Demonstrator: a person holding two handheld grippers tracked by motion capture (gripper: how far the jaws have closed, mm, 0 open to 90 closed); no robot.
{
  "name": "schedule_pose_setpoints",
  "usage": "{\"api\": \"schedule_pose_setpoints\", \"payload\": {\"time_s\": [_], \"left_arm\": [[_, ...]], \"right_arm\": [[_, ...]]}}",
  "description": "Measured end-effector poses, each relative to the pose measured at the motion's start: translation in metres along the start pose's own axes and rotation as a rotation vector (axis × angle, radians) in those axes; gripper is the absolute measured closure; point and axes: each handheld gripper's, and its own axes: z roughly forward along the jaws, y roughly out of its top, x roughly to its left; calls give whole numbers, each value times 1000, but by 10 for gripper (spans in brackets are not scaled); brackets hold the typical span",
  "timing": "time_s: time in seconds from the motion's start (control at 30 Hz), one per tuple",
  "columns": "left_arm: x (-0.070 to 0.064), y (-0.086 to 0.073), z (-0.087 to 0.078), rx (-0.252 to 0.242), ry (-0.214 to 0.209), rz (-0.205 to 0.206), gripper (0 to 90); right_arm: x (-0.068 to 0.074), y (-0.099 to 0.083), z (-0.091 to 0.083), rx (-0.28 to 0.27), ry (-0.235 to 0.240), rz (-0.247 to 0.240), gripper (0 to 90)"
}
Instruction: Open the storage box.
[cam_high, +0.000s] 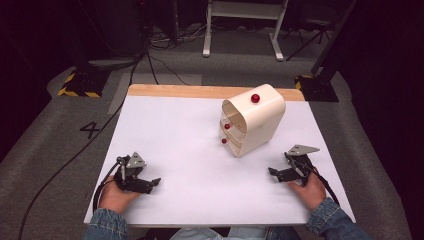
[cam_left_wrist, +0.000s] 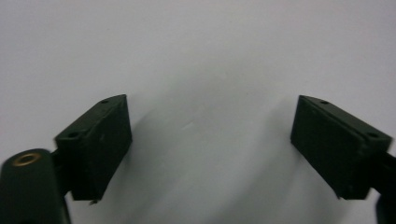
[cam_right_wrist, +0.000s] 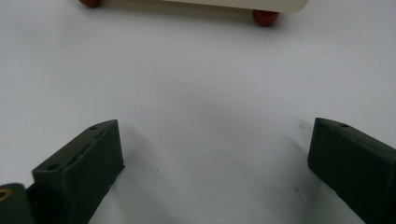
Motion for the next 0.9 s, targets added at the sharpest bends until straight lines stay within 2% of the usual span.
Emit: {"api": "schedule_pose_setpoints", "payload": {"time_s": [0.07,0.17,0.2,0.23,0.27,0.33,0.43,0.5,0.57,0.7,0.8,0.9], "left_arm": [[0,3,0,16,4,-32,158],[1,6,-1,23,14,-38,206],[1,9,-1,23,-11,-66,221],[0,11,-2,18,-5,-72,227],[-1,13,-5,2,12,-59,229],[-2,15,-9,-37,17,-59,241],[-4,21,-15,-50,23,-51,259],[-9,27,-22,-78,16,-25,262],[-14,33,-27,-87,-2,-22,278],[-23,47,-40,-136,-5,0,290],[-24,53,-44,-156,6,9,329],[-25,59,-43,-166,9,-9,334]], "right_arm": [[0,0,0,0,0,0,33],[0,0,0,0,0,0,33],[0,0,0,0,0,0,33],[0,0,0,0,0,0,33],[0,0,0,0,0,0,33],[0,0,0,0,0,0,33],[0,0,0,0,0,0,33],[0,0,0,0,0,1,33],[0,0,0,0,0,0,33],[0,0,0,0,0,1,33],[0,0,0,0,0,1,33],[0,0,0,0,0,1,33]]}}
